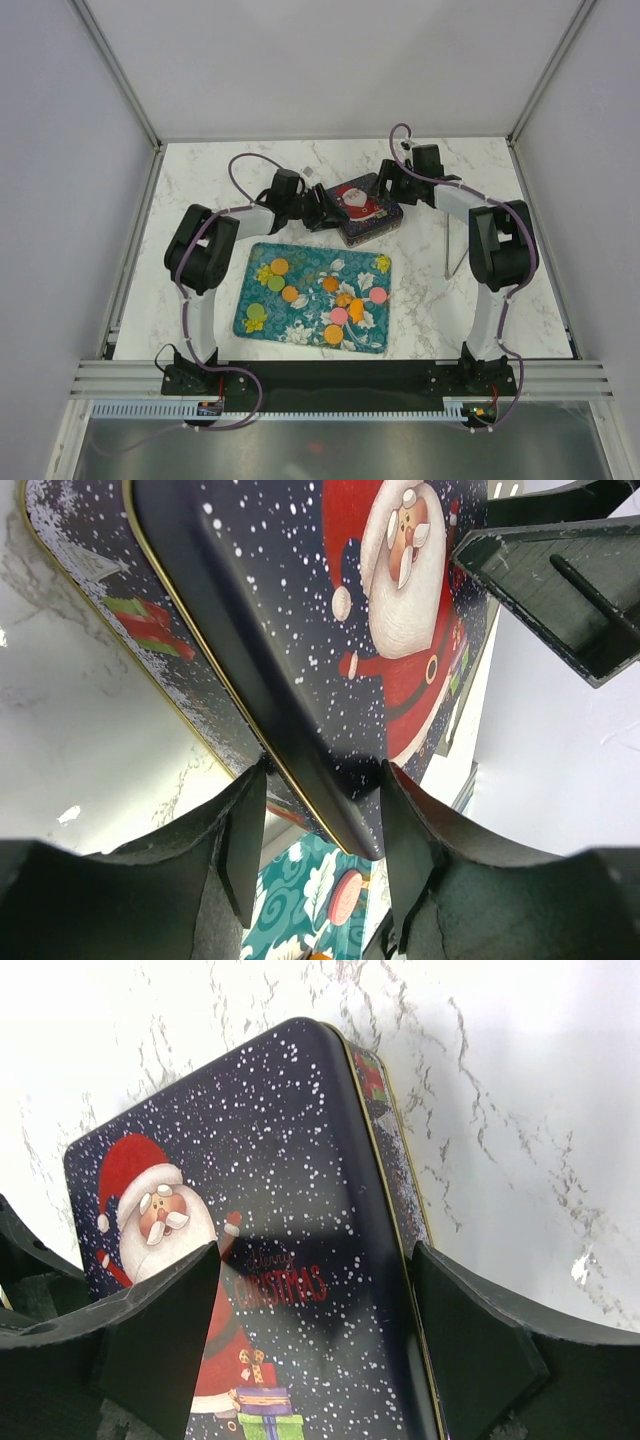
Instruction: Pack the cookies
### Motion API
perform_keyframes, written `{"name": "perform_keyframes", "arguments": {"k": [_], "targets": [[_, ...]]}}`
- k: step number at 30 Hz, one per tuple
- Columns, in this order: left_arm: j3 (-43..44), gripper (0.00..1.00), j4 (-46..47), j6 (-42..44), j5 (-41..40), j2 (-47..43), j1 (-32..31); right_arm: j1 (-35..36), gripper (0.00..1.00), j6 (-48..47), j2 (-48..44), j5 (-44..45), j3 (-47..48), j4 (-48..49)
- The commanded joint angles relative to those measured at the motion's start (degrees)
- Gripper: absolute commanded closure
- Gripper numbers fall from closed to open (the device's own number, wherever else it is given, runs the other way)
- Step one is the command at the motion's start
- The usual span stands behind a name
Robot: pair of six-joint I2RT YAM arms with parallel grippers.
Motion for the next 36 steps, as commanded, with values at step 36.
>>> {"name": "perform_keyframes", "arguments": {"k": [36], "targets": [[26.51, 0.41, -17.72, 10.0, 1.92, 10.0, 1.61, 3.32, 0.16, 17.99, -9.42, -12.46, -17.06, 18.04]]}}
